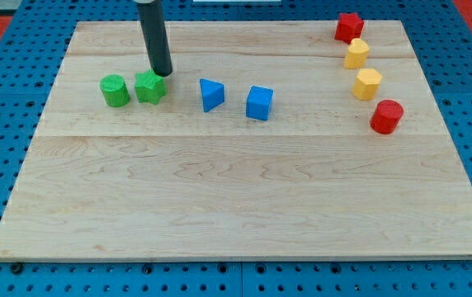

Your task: Push the green circle left beside the green star

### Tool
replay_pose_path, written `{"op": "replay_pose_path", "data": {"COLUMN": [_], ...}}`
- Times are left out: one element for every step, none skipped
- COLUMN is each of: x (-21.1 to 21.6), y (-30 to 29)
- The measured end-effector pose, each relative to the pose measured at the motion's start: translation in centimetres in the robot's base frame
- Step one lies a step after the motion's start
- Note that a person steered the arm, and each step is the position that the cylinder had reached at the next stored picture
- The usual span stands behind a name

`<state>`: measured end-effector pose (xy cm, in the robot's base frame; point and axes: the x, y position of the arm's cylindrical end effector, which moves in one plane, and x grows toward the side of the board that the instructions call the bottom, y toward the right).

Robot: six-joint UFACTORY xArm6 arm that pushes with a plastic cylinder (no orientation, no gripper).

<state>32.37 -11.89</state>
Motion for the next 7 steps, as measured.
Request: {"op": "replay_pose_path", "data": {"x": [0.7, 1.6, -0.6, 0.7, 1.4, 1.4, 0.6], "y": [0.0, 0.0, -1.5, -5.4, -5.2, -5.9, -6.1]}}
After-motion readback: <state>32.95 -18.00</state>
